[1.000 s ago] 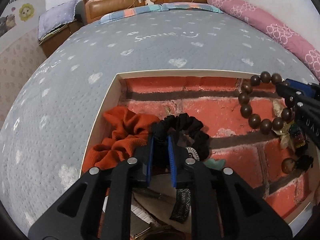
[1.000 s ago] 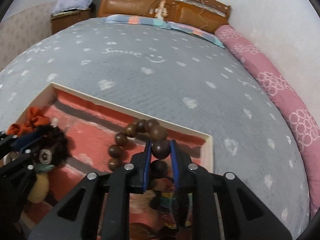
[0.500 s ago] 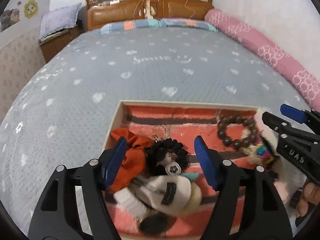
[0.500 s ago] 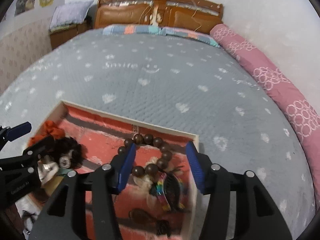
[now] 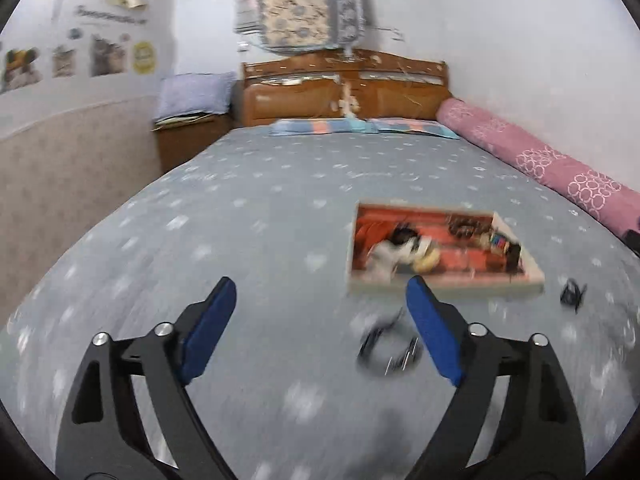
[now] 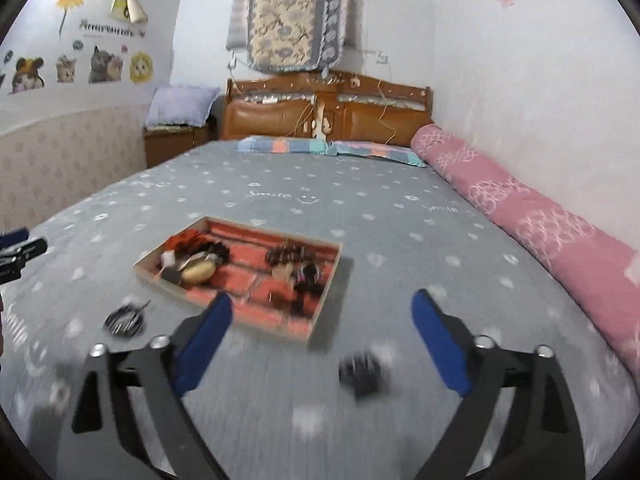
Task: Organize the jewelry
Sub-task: 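Move both open tools toward the braided bracelet and black claw clip, then grasp the black braided bracelet with the left tool while the right tool grasps the black claw clip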
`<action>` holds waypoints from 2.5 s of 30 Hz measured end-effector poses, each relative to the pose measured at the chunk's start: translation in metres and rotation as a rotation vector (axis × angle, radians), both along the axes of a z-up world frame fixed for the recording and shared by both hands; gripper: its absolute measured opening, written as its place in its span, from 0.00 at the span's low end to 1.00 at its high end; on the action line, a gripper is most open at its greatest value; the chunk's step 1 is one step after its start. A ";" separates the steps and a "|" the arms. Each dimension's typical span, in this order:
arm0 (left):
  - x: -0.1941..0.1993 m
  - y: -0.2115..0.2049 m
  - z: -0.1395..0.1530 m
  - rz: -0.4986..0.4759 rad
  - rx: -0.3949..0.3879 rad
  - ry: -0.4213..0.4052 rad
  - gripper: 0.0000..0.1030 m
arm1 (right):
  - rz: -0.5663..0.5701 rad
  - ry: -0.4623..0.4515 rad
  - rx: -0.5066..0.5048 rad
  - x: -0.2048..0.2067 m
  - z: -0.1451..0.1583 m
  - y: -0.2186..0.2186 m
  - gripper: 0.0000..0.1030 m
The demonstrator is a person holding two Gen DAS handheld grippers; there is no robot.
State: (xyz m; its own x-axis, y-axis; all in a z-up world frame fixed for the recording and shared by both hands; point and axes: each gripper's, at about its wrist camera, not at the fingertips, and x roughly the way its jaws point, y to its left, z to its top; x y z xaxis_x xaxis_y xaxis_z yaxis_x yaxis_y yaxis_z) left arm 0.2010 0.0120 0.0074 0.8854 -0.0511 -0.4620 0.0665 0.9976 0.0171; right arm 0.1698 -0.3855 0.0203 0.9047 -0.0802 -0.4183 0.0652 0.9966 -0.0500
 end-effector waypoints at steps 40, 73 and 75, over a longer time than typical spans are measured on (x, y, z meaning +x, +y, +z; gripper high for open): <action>-0.002 -0.038 -0.078 -0.023 -0.030 0.167 0.95 | -0.085 0.177 0.065 0.001 -0.079 -0.051 0.94; 0.125 -0.091 -0.128 -0.076 0.046 0.436 0.55 | -0.120 0.411 -0.022 0.129 -0.138 -0.059 0.81; 0.123 -0.090 -0.127 -0.071 0.040 0.428 0.50 | -0.112 0.414 -0.029 0.129 -0.138 -0.057 0.68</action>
